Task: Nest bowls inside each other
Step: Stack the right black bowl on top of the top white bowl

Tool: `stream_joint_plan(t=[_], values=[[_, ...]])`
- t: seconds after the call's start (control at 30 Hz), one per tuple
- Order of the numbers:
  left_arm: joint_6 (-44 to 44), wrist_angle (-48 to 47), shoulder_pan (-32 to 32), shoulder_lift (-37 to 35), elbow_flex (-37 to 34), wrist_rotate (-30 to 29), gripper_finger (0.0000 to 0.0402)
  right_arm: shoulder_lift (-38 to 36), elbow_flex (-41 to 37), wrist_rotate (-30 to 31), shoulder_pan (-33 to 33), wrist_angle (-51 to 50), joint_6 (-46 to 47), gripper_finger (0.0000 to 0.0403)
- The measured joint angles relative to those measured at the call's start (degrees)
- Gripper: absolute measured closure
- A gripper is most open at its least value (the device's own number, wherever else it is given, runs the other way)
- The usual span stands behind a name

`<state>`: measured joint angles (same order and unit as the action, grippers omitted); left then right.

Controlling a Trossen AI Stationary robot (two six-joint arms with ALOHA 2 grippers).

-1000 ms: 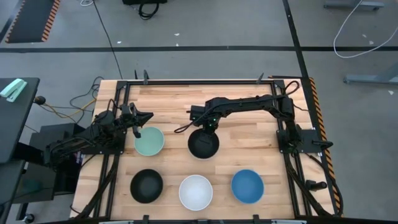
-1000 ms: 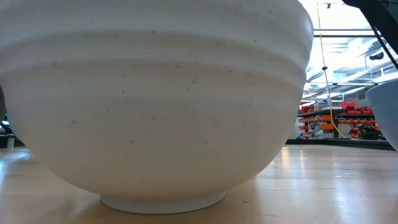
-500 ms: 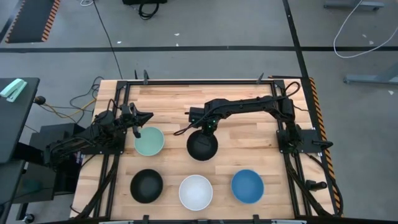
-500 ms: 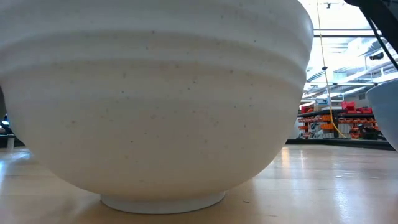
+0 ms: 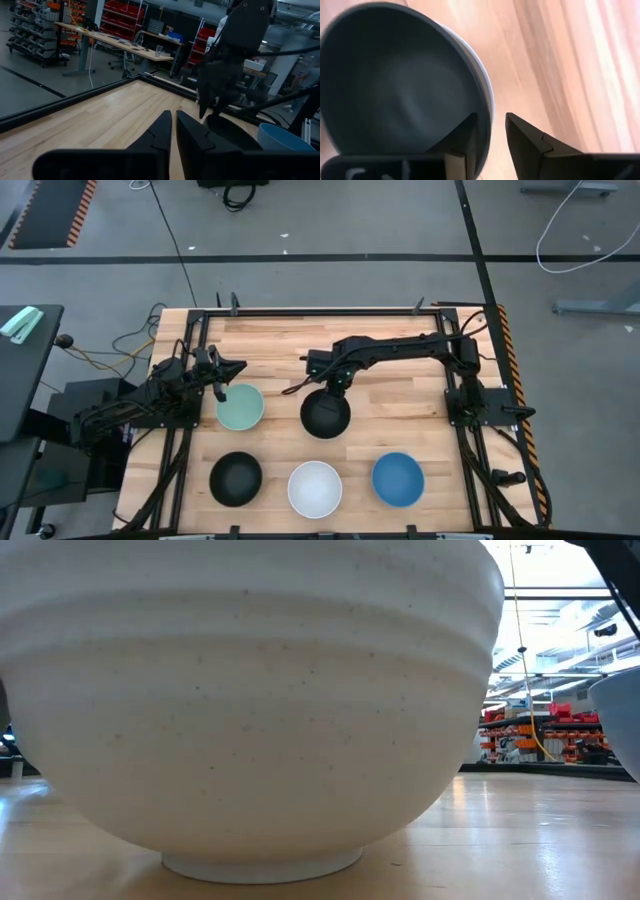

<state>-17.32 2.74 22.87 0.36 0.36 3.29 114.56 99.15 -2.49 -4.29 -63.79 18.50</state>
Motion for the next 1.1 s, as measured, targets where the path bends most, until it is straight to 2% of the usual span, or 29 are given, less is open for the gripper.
stream_joint_plan(t=[0.43,0.53,0.73,1.1], values=[[0.0,0.0,0.0,0.0,0.0,0.0,0.037,-6.33,0.14,1.34,0.78,0.58,1.15,0.0307],[-0.02,0.0,-0.02,-0.02,0.0,0.0,0.0366,-7.09,0.14,1.53,1.68,0.82,1.29,0.0328],[0.0,0.0,-0.01,0.0,0.0,0.0,0.037,-6.36,0.11,1.58,4.29,1.13,0.94,0.0395],[0.0,0.0,0.0,0.0,0.0,0.0,0.0369,-6.07,-2.74,2.54,5.32,1.45,1.42,0.0398]])
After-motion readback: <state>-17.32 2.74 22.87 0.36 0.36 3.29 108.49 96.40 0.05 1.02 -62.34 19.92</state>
